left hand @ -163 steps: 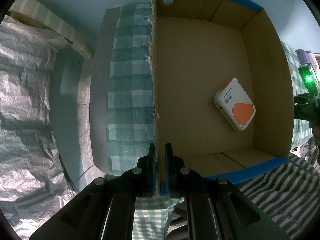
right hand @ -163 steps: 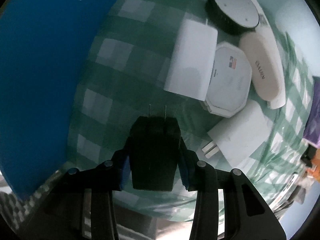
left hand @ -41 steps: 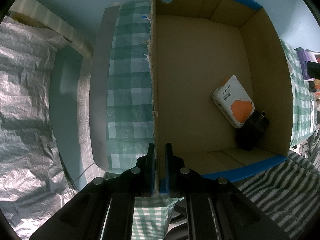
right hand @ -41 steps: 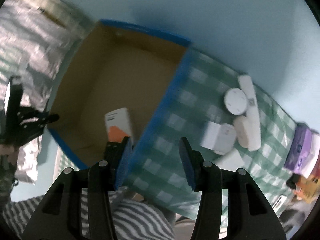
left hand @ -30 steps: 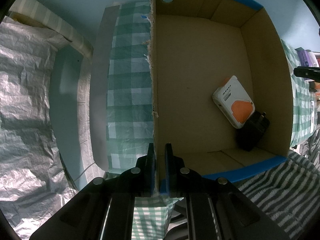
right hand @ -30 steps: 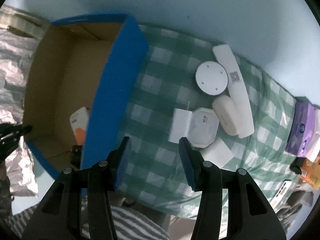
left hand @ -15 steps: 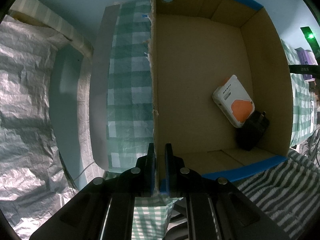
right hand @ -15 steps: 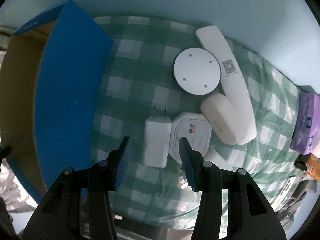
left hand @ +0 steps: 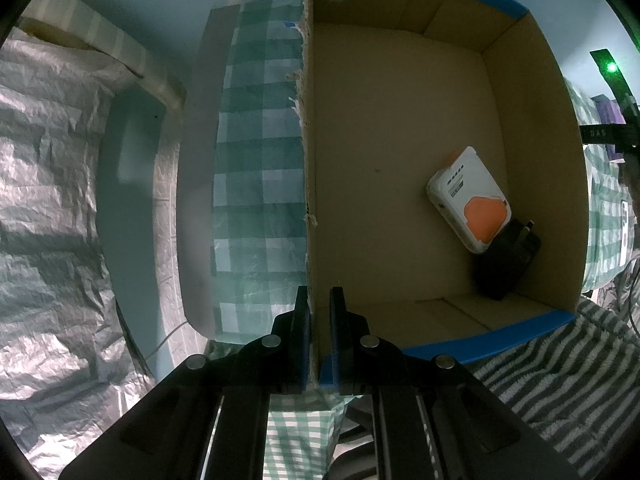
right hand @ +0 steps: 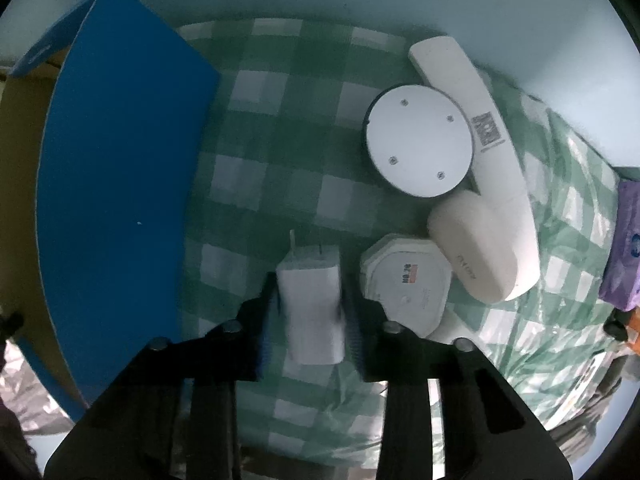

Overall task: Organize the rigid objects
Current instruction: 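Move the right gripper to the white charger and close on it, then lift the white charger with the right gripper and carry it over the box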

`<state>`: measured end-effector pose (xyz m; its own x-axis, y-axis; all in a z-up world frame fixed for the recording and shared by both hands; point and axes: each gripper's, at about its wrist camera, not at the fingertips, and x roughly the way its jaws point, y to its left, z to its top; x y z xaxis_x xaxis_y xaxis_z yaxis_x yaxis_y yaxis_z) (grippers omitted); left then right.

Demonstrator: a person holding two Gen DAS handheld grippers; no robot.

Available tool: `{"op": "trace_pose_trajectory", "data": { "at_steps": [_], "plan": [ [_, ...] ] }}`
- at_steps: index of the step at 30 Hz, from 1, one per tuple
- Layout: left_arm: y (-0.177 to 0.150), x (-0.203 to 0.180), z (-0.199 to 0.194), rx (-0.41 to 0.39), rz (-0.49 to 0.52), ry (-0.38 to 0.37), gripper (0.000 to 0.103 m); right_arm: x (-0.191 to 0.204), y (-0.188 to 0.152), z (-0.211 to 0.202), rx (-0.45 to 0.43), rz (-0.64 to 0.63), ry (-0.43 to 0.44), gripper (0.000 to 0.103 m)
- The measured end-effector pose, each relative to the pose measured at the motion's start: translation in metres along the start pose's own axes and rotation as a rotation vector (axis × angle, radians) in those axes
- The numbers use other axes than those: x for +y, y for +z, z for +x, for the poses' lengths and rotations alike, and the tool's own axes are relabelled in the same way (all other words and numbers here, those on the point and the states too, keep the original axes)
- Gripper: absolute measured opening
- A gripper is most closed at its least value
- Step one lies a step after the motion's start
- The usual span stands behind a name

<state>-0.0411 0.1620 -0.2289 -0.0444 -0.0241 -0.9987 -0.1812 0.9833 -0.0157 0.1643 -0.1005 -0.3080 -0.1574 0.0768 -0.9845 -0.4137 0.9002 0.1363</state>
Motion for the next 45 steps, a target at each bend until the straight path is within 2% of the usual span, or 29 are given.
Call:
{"op": "trace_pose_trajectory", "data": {
  "at_steps": [12,22,27,34,35,45],
  "plan": [
    [0.0,-0.001,0.001,0.002,-0.001,-0.002,0.009,-0.006,0.004,0.027,0.04,0.023,0.003,0.029],
    [0.0,-0.001,0.002,0.002,0.0,-0.002,0.009,0.024,-0.019,0.033,0.055,-0.14,-0.034,0.027],
    [0.0,-0.002,0.002,0.004,0.002,-0.001,0.009,0.03,-0.029,0.035,0.062,-0.15,-0.032,0.027],
    [-0.002,-0.002,0.003,0.004,0.007,0.003,0.009,0.02,-0.036,0.024,0.042,-0.143,-0.026,0.026],
    [-0.002,-0.002,0.003,0.004,0.007,0.003,0.009,0.009,-0.034,0.03,0.04,-0.146,-0.025,0.026],
    [-0.002,-0.001,0.002,0.003,0.013,0.006,0.009,0.021,-0.053,-0.002,-0.013,-0.182,-0.033,0.026]
  ]
}}
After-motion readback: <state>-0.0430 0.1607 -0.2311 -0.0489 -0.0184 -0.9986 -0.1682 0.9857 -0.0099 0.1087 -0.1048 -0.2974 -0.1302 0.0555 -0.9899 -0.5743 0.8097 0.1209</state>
